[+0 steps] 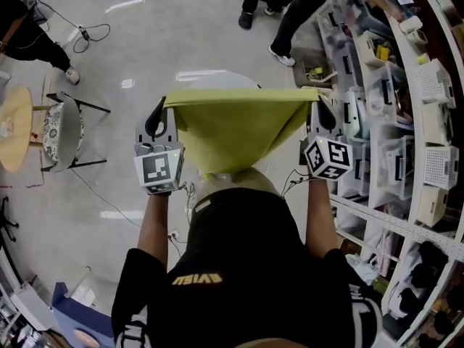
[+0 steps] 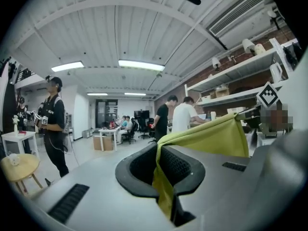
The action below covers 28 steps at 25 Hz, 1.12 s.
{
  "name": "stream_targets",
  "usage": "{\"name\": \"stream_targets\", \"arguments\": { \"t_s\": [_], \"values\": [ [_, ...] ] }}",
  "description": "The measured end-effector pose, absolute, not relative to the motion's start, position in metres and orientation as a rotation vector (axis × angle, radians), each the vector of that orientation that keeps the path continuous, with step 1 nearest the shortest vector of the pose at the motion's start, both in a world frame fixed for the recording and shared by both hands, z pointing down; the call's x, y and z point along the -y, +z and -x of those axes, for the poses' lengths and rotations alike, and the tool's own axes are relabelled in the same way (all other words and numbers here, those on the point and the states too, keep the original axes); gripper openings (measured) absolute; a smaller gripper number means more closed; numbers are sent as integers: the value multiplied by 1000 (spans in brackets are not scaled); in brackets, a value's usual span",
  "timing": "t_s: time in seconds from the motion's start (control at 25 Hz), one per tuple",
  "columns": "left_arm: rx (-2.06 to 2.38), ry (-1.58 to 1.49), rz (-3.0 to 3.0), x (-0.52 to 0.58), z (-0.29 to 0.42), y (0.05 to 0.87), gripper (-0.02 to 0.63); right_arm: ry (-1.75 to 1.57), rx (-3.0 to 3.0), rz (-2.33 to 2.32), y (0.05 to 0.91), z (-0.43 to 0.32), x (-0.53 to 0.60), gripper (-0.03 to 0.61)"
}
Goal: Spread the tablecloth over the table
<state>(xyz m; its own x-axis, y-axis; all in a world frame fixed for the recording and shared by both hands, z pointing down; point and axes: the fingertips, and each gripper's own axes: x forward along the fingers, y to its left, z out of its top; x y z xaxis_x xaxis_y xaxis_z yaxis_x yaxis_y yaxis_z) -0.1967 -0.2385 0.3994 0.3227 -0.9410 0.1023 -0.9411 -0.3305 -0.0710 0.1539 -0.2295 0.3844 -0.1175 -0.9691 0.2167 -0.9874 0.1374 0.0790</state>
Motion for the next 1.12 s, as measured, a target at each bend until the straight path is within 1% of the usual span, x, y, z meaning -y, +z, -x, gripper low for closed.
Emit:
{"name": "stream_targets", "arguments": {
  "t_s": [0.24,0.36,0.48,0.88,1.12],
  "values": [
    [1824,215,-2533,266,190,405,21,161,2202,-1916,395,-162,262,15],
    [1830,276,-2510,282,190,410,21,143,2175,-1912,399,-163,280,15],
    [1843,321,-2519,311,189,410,21,90,2159,-1897,398,-163,308,15],
    [1782,486,-2611,410,177,406,21,60,2188,-1762,405,-173,410,15],
    [1798,562,-2574,460,185,400,21,63,2210,-1680,402,-164,461,15]
  ]
}}
